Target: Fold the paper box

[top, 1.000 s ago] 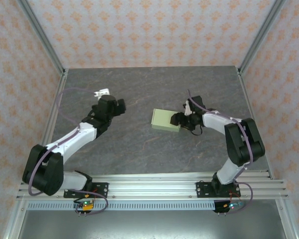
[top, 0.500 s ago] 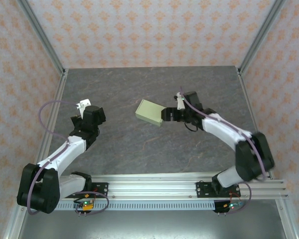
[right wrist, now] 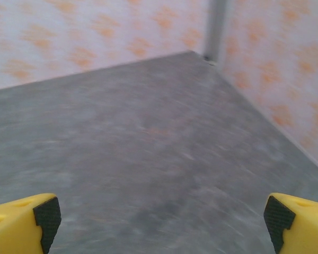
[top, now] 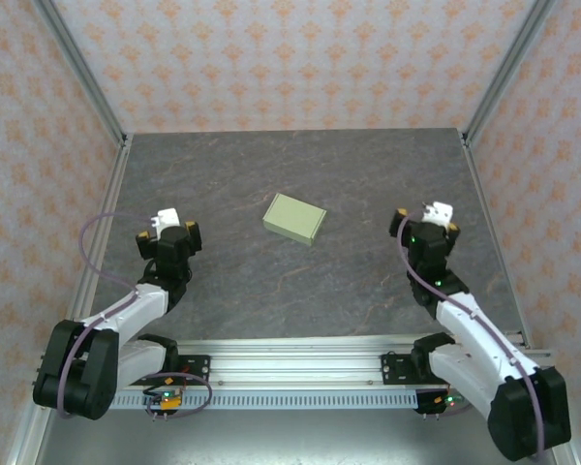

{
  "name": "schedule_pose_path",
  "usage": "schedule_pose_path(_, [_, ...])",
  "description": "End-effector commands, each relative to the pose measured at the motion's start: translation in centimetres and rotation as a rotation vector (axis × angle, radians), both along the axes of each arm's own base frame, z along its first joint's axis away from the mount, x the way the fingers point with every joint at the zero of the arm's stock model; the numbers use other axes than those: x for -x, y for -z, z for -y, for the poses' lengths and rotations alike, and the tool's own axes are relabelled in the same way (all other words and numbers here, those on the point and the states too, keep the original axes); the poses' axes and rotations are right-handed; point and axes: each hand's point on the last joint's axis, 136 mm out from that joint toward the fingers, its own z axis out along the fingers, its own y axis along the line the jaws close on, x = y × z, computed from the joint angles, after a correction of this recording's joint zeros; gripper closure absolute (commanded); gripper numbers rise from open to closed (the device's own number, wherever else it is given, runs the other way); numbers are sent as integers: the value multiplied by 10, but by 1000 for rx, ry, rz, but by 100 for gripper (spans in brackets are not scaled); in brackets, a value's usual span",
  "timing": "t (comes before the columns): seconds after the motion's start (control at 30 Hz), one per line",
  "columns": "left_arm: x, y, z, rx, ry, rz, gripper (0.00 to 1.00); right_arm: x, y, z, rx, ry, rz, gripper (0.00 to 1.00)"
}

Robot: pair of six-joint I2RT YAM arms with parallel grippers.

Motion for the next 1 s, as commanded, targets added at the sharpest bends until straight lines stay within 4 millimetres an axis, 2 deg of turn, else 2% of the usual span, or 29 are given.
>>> schedule_pose_path(0.0, [-6,-17,-3,30,2,120,0,4,11,24,-46,104,109,1])
schedule_pose_path(0.07, [-9,-15,-4,67,17,141,0,2,31,24,-14,78,68,1])
schedule_pose_path(0.17, [-22,-14,-2,65,66,133,0,-12,29,15,40,-3,55,1])
schedule_pose_path(0.27, [-42,-13,7,82,156,139,0,-28,35,12,6,-55,59,1])
schedule_pose_path(0.37, [-58,3,9,101,164,120,0,-50,35,8,-71,-128,106,1])
schedule_pose_path(0.47, [-72,15,17,110,209,44,0,-71,43,4,-82,-169,18,1])
schedule_pose_path(0.6, [-73,18,15,137,219,54,0,-81,53,0,-92,-200,-52,1])
schedule_pose_path(0.7, [-73,19,14,133,215,43,0,-91,79,8,-89,-150,-54,1])
schedule_pose_path(0.73, [-73,18,16,126,216,42,0,-87,78,8,-77,-146,-16,1])
schedule_pose_path(0.8, [-74,21,20,106,232,31,0,-86,83,7,-78,-146,-86,1])
schedule_pose_path(0.83, [-74,22,22,102,236,36,0,-87,79,8,-77,-145,-45,1])
schedule_pose_path(0.97, [-74,22,23,94,239,34,0,-87,80,8,-81,-141,-66,1])
